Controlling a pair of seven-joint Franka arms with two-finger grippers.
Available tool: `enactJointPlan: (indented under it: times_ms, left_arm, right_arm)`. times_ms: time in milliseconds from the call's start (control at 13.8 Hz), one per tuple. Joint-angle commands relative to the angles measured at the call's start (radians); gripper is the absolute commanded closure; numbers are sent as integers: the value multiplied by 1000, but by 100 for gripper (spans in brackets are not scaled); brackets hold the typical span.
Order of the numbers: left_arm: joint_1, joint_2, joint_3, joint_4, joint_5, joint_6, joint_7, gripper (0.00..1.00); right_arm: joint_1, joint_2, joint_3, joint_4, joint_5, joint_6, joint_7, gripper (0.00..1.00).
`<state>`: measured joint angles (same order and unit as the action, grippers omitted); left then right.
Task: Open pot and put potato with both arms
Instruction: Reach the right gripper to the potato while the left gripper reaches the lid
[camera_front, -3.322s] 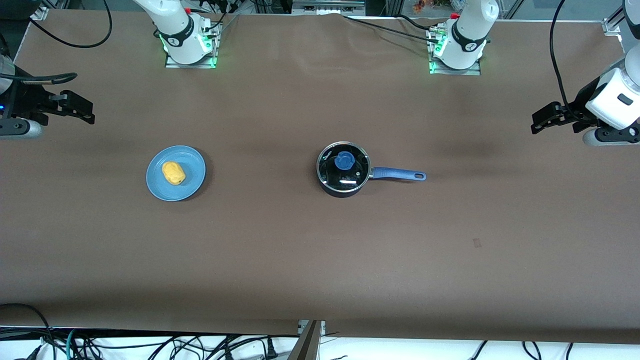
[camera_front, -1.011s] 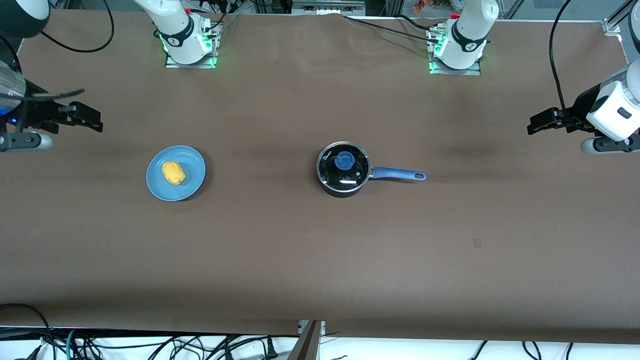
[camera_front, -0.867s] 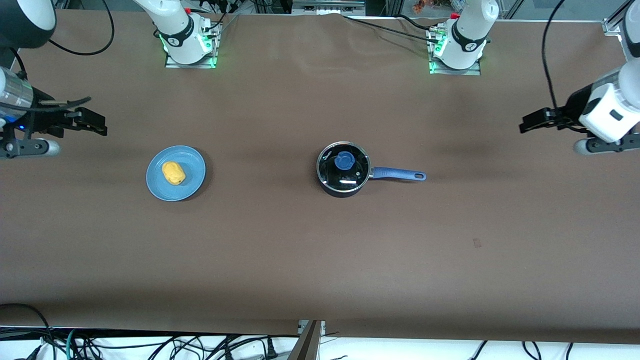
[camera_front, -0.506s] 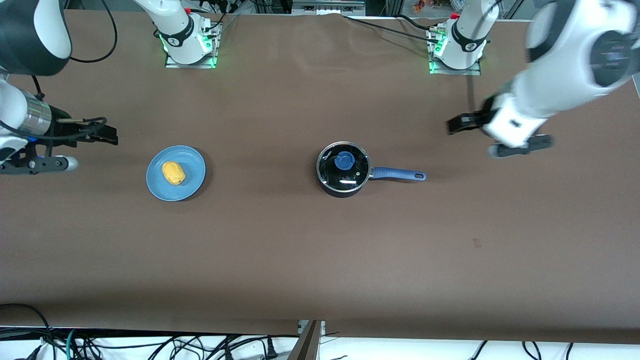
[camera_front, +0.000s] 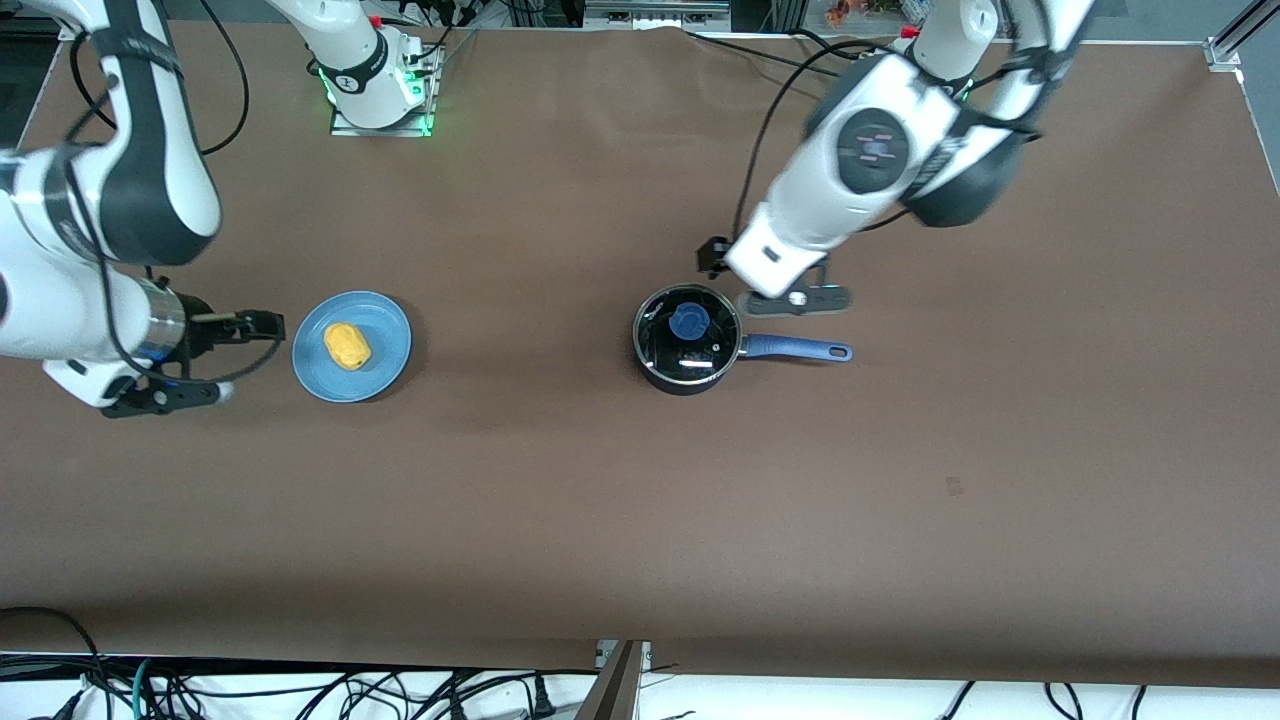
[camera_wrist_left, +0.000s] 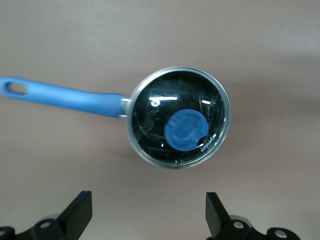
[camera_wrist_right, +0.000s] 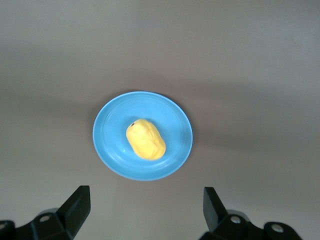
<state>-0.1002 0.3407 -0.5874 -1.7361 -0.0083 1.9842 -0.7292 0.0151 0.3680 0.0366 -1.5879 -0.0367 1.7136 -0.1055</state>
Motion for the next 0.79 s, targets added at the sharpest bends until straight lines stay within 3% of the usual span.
enactJointPlan:
  times_ms: [0,361,722]
  left_arm:
    - [-93,76,0,15,137,67,-36,0]
    - [-144,146,0,16,290,163,-24,0]
    - [-133,181,3,18,327,202,-1,0]
  right_arm:
    - [-3,-24,5,-124,-3,119,-29,0]
    - [0,-31,8,-268,-5,251,-36,0]
    - [2,-35,8,-392,-11,380,-115,0]
